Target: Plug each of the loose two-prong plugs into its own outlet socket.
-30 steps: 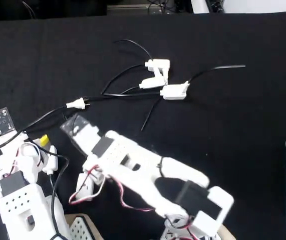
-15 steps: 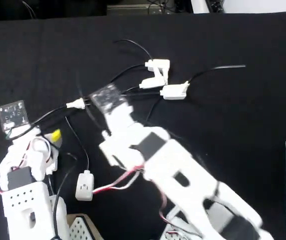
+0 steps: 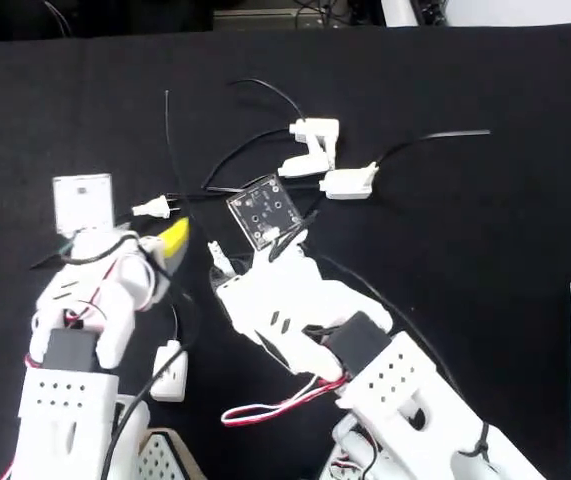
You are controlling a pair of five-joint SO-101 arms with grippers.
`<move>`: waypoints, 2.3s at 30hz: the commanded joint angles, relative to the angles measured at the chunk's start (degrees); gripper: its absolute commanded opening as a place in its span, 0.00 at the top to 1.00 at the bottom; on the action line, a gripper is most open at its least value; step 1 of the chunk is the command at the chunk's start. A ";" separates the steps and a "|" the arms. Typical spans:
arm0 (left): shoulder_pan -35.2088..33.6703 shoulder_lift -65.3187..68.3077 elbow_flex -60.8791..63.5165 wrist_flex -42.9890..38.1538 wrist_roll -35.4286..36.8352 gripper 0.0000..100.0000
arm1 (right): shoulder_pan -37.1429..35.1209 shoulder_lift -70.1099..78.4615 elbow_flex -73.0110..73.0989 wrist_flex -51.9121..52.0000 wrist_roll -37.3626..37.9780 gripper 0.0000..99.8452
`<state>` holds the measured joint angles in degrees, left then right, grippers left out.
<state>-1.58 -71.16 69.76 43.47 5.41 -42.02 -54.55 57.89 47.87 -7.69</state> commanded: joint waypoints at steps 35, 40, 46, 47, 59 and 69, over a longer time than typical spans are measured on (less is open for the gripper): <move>-0.04 10.37 -18.24 38.24 -9.58 0.64 | 11.43 -1.36 -1.19 -1.23 4.31 0.99; -0.48 29.54 -24.04 41.14 -9.58 0.64 | 11.52 -1.36 -1.10 -1.23 4.31 0.99; -0.13 42.90 -25.45 38.95 -9.58 0.64 | 11.52 -1.36 -0.84 -1.23 4.31 0.99; -0.13 44.40 -25.36 38.42 -9.58 0.64 | 11.52 -1.36 -0.84 -1.23 4.31 0.99; 0.04 62.33 -24.04 31.65 -19.08 0.83 | 11.52 -1.36 -0.75 -1.23 4.31 0.99; -0.22 72.18 -26.24 30.51 -19.08 0.83 | 11.52 -1.36 -0.75 -1.23 4.31 0.99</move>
<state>-1.41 -0.22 45.05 75.12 -13.05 -31.47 -54.55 58.42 47.78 -3.82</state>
